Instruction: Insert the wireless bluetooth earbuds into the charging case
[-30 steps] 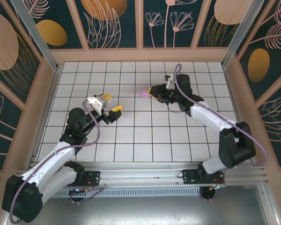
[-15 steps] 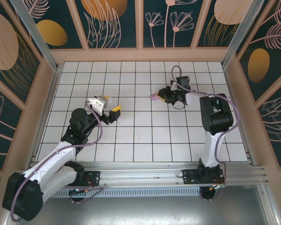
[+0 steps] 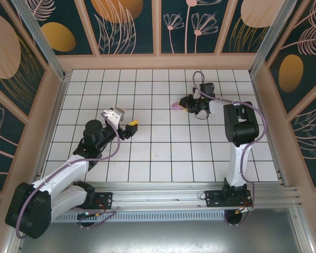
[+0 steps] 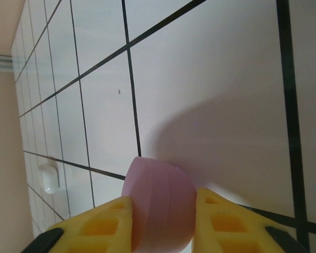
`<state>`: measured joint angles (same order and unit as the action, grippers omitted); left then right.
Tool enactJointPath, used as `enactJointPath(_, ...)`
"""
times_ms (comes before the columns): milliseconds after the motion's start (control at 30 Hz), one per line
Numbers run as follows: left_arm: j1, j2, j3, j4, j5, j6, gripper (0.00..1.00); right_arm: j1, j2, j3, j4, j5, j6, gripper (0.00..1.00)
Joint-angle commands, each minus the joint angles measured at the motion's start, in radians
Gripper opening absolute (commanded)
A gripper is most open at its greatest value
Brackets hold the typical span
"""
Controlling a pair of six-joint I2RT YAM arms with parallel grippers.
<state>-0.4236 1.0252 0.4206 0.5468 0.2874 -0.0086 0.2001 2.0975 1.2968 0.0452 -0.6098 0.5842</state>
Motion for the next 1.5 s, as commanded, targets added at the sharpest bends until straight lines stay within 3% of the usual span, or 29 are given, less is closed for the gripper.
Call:
enactJointPath(0,0.006,-0.007,-0.005,0.043,0.020,-0.008,0.79,0.002,0.005,0.038,-0.098,0.076,-0.060,0.37)
enactJointPath(100,0.007,-0.021,-0.002,0.030,0.011,-0.003,0.79,0.007,-0.022,0.049,-0.150,0.127,-0.079,0.47)
enactJointPath(167,0.006,-0.034,0.003,0.019,0.002,-0.001,0.80,0.013,-0.057,0.053,-0.179,0.160,-0.095,0.63)
enactJointPath(267,0.007,-0.052,0.016,-0.010,-0.028,-0.002,0.80,0.017,-0.126,0.050,-0.224,0.216,-0.124,0.78)
enactJointPath(400,0.011,-0.074,0.036,-0.064,-0.167,-0.021,0.82,0.018,-0.271,0.008,-0.251,0.307,-0.172,0.90)
enactJointPath(433,0.016,-0.074,0.043,-0.086,-0.245,-0.043,0.84,0.017,-0.314,-0.012,-0.251,0.346,-0.188,0.98)
enactJointPath(600,0.078,-0.031,0.047,-0.107,-0.534,-0.112,0.99,0.017,-0.544,-0.203,-0.151,0.601,-0.299,0.99)
enactJointPath(733,0.132,-0.031,-0.012,-0.015,-0.725,-0.140,0.99,-0.002,-0.707,-0.441,0.043,0.727,-0.382,0.99)
enactJointPath(867,0.203,-0.038,-0.108,0.116,-0.756,-0.108,0.98,-0.023,-0.791,-0.620,0.176,0.803,-0.419,0.99)
enactJointPath(1000,0.241,0.036,-0.152,0.154,-0.764,-0.018,0.99,-0.059,-0.839,-0.830,0.465,0.801,-0.453,0.99)
enactJointPath(1067,0.258,0.054,-0.181,0.194,-0.753,-0.020,0.98,-0.079,-0.845,-0.837,0.477,0.762,-0.462,0.99)
enactJointPath(1200,0.310,0.076,-0.286,0.436,-0.697,-0.052,0.99,-0.091,-0.832,-0.847,0.525,0.774,-0.503,0.99)
enactJointPath(1467,0.325,0.213,-0.324,0.687,-0.613,0.013,0.99,-0.180,-0.729,-0.963,0.844,0.737,-0.533,0.99)
